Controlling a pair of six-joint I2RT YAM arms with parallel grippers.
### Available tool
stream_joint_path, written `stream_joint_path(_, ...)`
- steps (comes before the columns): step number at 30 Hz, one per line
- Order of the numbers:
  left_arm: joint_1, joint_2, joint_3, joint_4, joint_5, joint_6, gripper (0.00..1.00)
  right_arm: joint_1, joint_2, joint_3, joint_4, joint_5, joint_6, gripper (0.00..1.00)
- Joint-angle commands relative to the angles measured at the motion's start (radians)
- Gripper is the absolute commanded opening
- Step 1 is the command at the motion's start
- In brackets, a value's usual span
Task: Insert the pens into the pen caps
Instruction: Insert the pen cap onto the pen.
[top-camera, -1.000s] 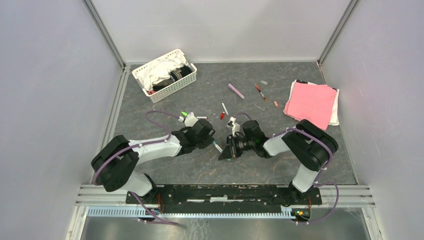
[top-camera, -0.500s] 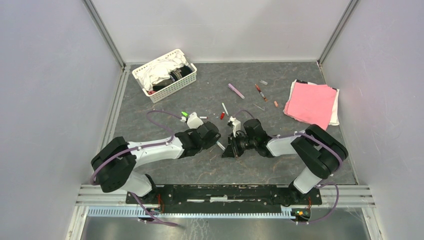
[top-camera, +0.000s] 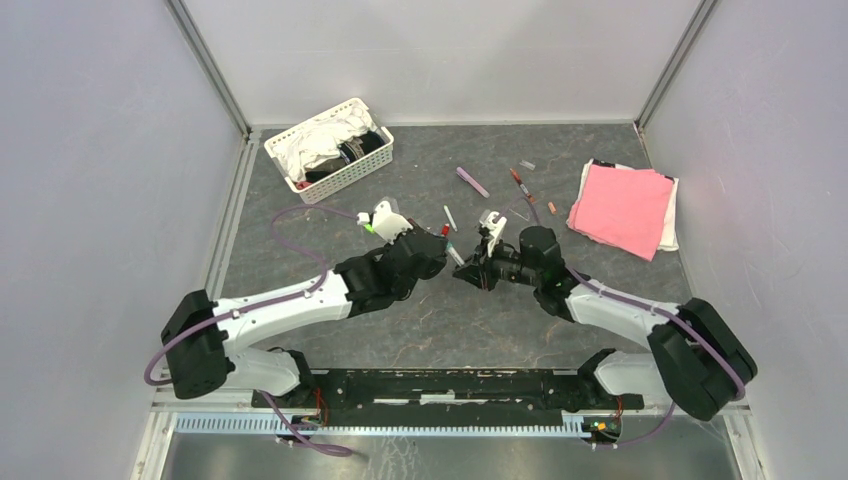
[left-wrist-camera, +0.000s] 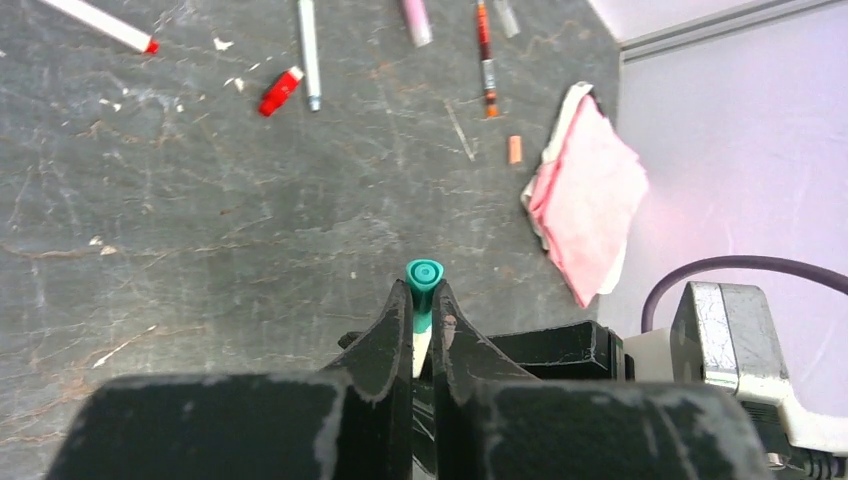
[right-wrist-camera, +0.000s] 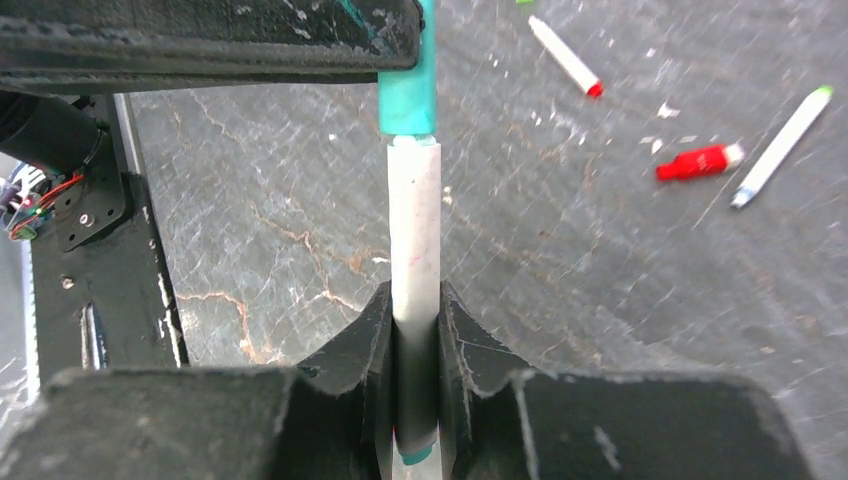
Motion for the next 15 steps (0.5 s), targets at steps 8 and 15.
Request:
stream_joint_path(8, -0.141, -0.076, 0.1, 0.017, 0.02, 0.08, 0.31, -0.047, -0.166, 0.022, 0.125, -0.036, -0.074, 0.0)
stream_joint_path(15, -0.181, -0.152, 0.086, 0.0, 0.009, 0.154, 0.48, -0.077, -0.218, 0.003, 0.137, -0.101, -0.075, 0.0)
